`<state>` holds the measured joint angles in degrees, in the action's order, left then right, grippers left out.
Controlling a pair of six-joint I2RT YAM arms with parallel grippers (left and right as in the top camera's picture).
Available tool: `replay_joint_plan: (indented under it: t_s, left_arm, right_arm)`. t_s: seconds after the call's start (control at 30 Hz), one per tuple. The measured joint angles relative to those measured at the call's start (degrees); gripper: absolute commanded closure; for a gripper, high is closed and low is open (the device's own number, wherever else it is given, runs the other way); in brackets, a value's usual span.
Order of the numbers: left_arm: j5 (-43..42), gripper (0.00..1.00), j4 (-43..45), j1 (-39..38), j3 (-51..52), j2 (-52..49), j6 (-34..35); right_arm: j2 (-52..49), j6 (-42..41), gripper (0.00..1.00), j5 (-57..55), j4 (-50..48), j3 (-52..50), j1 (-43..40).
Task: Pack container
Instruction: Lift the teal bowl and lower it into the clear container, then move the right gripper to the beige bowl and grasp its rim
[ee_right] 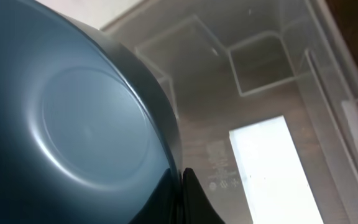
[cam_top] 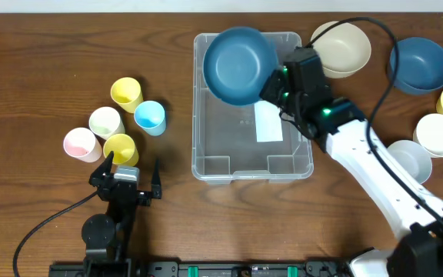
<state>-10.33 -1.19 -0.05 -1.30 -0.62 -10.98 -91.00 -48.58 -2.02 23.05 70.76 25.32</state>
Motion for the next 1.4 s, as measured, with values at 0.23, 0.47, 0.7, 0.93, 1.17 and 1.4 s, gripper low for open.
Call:
replay_joint_plan:
  t_s: [0.23,0.47,0.7,0.93,1.17,1.4]
  left_arm:
    - [0.00,0.02,0.00,0.00,0.00,0.00,0.00]
    - [0.00,0.02,0.00,0.00,0.00,0.00,0.00]
    - [-0.02,0.02,0.00,0.00,0.00,0.00,0.00]
    - [0.00,0.02,0.02,0.00,0.00,0.00,0.00]
    - [0.00,0.02,0.02,0.00,0.00,0.00,0.00]
    - [0.00,0.02,0.02,0.00,0.00,0.00,0.02]
  right_arm:
    - [-5.03,-0.52,0.94,-1.42,1.20,0.02,0.00]
    - [-9.79,-1.05,0.93,-2.08,1.07,0.07,-0.52]
    - [-13.46,-1.77,0.84,-2.27,-0.24,0.11,-0.72]
    - [-13.62,-2.36,0.45,-2.36,-1.49,0.46,-1.31]
    - [-13.62,2.03,0.20,-2.27,1.03,5.86,-1.66]
    - [-11.58,6.10,0.01,-2.03,14.67,24.20,-7.56]
